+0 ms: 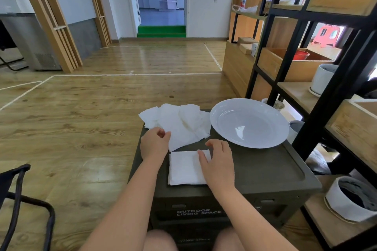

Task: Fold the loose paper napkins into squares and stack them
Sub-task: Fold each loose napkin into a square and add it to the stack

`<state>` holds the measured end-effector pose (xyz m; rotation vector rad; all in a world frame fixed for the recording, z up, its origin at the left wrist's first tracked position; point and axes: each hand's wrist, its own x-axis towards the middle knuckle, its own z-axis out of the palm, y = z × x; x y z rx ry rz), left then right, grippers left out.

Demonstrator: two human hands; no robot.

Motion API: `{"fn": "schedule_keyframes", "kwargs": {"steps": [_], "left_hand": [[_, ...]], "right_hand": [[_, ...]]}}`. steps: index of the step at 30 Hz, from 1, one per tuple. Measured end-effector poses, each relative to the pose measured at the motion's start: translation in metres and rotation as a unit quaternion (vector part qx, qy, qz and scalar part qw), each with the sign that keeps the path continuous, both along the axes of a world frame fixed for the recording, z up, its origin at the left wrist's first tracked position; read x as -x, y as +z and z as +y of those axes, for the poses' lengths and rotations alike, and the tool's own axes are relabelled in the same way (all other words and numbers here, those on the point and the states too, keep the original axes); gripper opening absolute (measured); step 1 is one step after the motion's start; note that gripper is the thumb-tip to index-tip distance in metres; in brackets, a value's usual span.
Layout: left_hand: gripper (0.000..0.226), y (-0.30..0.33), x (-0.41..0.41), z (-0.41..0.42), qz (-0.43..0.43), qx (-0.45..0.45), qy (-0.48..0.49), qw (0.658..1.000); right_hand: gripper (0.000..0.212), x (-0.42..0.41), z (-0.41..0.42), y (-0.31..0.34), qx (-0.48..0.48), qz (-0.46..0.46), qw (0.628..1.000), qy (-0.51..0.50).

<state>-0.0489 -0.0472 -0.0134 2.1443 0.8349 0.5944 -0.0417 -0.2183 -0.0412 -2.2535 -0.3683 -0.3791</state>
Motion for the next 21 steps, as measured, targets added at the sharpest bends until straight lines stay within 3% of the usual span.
{"fn": "schedule_keyframes", "kwargs": {"steps": [3, 5, 6, 9, 10, 11, 13, 15, 17, 21], "left_hand": [[0.012, 0.015, 0.01, -0.015, -0.133, 0.065, -0.028, 0.989], [0.015, 0.025, 0.019, -0.03, -0.205, 0.146, -0.034, 0.967], [0.017, 0.028, 0.024, -0.036, -0.23, 0.184, -0.045, 0.955], [0.018, 0.031, 0.042, -0.049, -0.25, 0.26, -0.109, 0.926], [0.015, 0.03, 0.048, -0.05, -0.238, 0.266, -0.138, 0.924], [0.012, 0.029, 0.053, -0.05, -0.217, 0.267, -0.166, 0.924], [0.01, 0.026, 0.06, -0.044, -0.171, 0.297, -0.196, 0.919], [0.029, 0.027, 0.061, -0.035, -0.134, 0.391, -0.176, 0.893], [0.037, 0.03, 0.058, -0.029, -0.091, 0.428, -0.144, 0.888], [0.02, 0.02, 0.053, -0.031, -0.049, 0.292, -0.111, 0.949]], "right_hand": [[0.025, -0.002, 0.005, 0.02, -0.176, 0.157, 0.971, 0.044], [0.037, -0.006, 0.01, 0.04, -0.251, 0.297, 0.919, 0.071], [0.047, -0.008, 0.013, 0.049, -0.293, 0.377, 0.874, 0.086], [0.056, -0.017, 0.009, 0.066, -0.468, 0.546, 0.686, 0.114], [0.052, -0.019, 0.007, 0.068, -0.512, 0.563, 0.64, 0.11], [0.046, -0.021, 0.006, 0.069, -0.527, 0.563, 0.628, 0.109], [0.039, -0.025, 0.004, 0.066, -0.476, 0.531, 0.693, 0.108], [0.033, -0.027, 0.001, 0.063, -0.411, 0.476, 0.771, 0.097], [0.024, -0.028, -0.003, 0.062, -0.359, 0.443, 0.815, 0.107], [0.016, -0.026, -0.007, 0.059, -0.259, 0.402, 0.87, 0.122]]}}
